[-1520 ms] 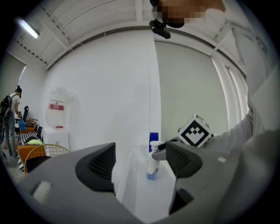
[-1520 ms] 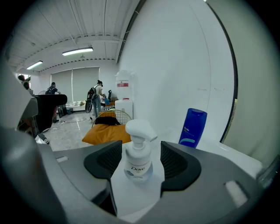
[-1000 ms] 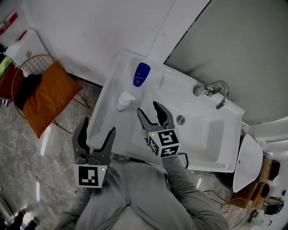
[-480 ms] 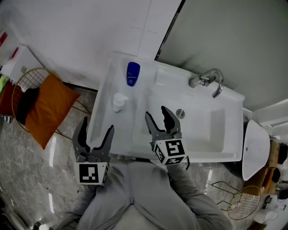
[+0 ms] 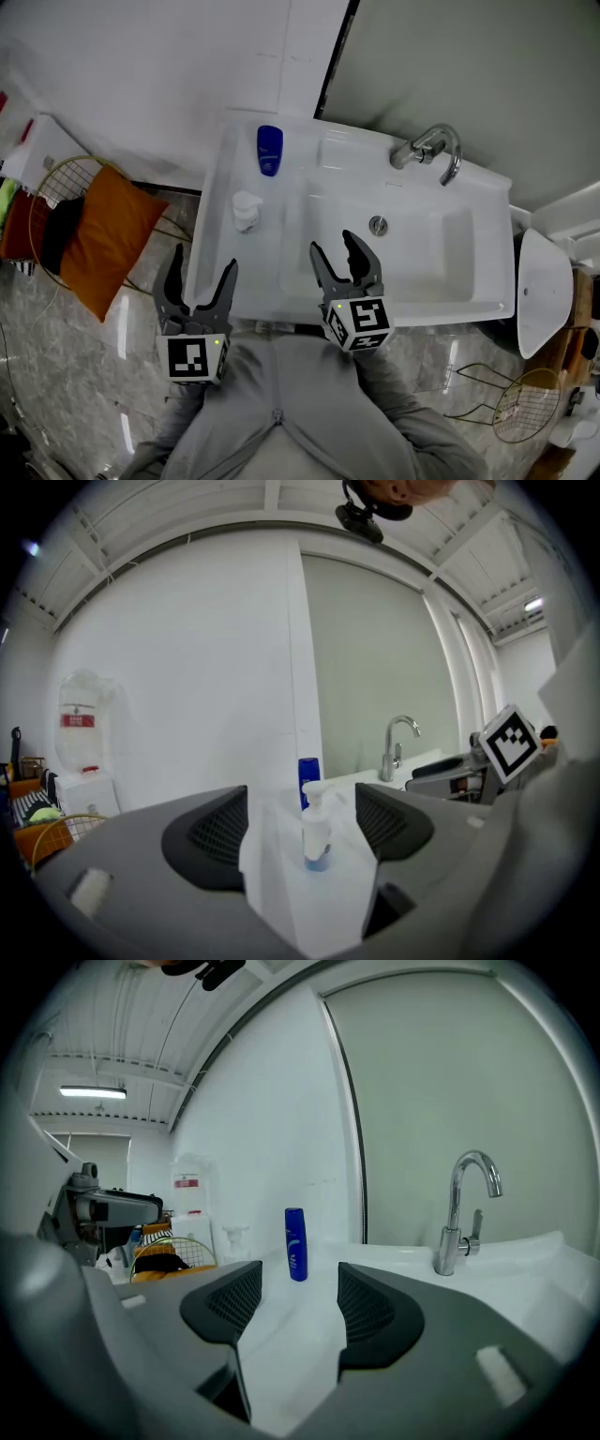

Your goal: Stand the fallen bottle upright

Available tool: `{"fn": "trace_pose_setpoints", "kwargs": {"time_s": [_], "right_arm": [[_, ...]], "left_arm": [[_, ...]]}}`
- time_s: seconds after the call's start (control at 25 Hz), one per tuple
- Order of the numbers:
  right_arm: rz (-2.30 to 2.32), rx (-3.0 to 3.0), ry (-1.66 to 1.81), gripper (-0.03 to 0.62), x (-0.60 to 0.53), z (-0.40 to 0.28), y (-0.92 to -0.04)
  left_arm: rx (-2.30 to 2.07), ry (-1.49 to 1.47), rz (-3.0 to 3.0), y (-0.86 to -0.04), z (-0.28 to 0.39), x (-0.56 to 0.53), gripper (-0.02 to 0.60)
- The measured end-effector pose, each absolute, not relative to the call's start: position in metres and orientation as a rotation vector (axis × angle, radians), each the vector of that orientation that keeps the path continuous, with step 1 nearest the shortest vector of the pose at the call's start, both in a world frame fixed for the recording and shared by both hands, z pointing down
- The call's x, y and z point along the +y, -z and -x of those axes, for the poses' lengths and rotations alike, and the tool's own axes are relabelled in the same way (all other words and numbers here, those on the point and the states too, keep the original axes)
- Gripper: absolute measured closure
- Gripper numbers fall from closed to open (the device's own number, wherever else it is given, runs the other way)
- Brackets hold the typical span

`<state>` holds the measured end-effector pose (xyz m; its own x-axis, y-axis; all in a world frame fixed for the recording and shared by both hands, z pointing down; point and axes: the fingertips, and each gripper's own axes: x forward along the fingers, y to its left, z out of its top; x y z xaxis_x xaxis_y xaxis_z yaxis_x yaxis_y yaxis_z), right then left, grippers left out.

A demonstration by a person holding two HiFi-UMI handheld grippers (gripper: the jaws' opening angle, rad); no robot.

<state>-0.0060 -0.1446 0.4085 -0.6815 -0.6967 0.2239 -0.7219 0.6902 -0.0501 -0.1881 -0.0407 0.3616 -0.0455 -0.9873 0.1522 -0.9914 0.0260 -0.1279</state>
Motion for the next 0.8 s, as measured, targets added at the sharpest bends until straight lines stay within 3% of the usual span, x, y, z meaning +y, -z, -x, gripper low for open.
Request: {"fn": "trace_pose_setpoints", "kwargs": {"time_s": [0.8], "right_arm": [[-1.188,-2.68,-0.195,0.342,-0.1387,0.0053,-0.41]], "left_arm": [[-2.214,-0.288,-2.16,-0.3674,0.1902,-0.0406,0.195]]}}
